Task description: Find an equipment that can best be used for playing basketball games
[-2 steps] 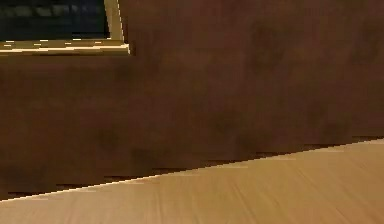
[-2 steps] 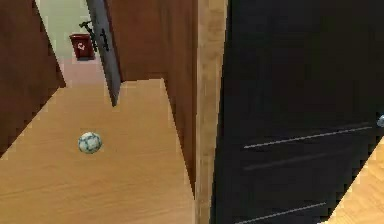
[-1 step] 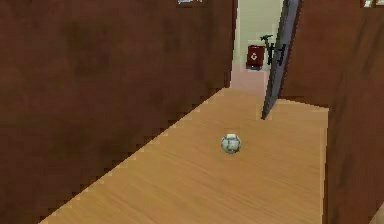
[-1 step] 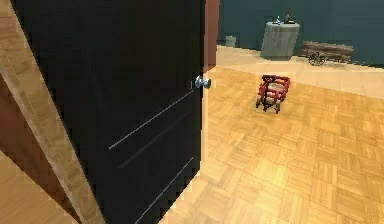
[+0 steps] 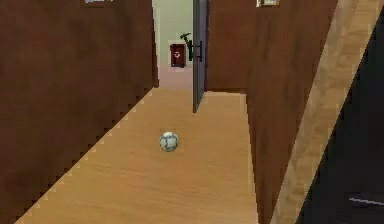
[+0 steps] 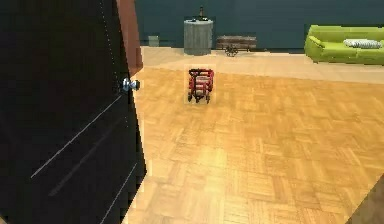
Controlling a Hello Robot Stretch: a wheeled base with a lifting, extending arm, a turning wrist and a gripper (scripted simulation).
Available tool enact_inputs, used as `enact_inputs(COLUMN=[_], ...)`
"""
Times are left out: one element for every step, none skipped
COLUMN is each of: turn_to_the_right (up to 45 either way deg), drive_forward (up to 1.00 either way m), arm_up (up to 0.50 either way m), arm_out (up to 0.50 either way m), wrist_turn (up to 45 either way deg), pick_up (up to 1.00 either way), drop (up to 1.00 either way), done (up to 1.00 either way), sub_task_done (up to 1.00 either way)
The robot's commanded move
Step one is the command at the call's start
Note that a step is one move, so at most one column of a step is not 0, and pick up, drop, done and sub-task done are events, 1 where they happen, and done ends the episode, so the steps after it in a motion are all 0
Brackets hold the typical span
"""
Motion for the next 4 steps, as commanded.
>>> enact_inputs(turn_to_the_right=[0.0,0.0,0.0,-27.0], drive_forward=[1.00,0.65,0.60,0.00], arm_up=[0.00,0.00,0.00,0.00], arm_out=[0.00,0.00,0.00,0.00], wrist_turn=[0.0,0.0,0.0,0.0], pick_up=[0.00,0.00,0.00,0.00], drop=[0.00,0.00,0.00,0.00], done=[0.00,0.00,0.00,0.00], sub_task_done=[0.00,0.00,0.00,0.00])
